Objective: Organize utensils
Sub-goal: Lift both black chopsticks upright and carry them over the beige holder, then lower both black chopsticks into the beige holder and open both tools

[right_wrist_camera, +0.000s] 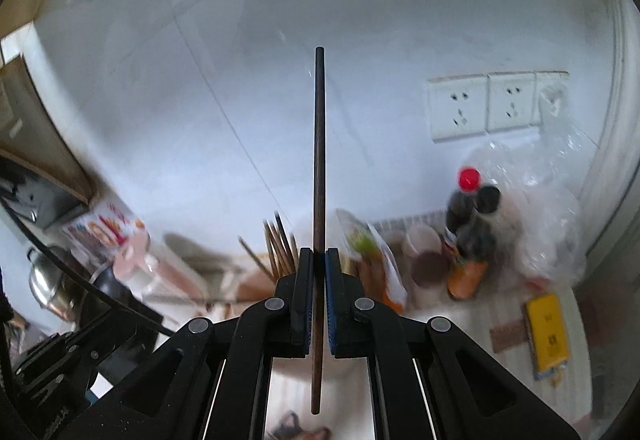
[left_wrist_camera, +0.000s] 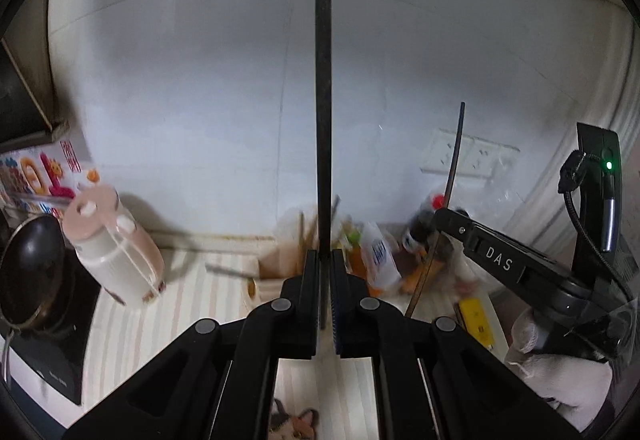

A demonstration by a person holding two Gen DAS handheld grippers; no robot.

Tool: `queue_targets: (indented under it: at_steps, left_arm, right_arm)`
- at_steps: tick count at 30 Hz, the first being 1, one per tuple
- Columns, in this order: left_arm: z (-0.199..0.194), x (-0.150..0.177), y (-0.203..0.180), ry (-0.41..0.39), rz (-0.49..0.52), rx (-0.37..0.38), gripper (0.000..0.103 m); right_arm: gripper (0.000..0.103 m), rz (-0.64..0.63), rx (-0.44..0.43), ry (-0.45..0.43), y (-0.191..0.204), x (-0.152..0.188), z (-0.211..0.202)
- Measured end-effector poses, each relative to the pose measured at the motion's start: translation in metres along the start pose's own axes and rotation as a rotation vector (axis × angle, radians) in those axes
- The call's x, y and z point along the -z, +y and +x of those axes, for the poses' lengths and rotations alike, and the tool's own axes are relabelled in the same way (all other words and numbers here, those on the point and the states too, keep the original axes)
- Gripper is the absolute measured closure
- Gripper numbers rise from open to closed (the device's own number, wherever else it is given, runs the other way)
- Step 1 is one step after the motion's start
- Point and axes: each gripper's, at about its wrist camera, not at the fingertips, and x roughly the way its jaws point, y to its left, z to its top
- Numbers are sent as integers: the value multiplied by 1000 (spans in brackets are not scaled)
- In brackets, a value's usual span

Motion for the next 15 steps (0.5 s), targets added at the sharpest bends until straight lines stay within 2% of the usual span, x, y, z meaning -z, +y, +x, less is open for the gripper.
queue_targets:
  at_steps: [6, 15]
  left_arm:
    - [33, -25, 17, 12, -9, -33, 101]
    - [85, -34, 39, 77, -31, -45, 101]
  right_arm:
    - [97, 43, -32, -63, 14, -22, 32]
    - [97, 46, -45, -165, 29, -18, 83]
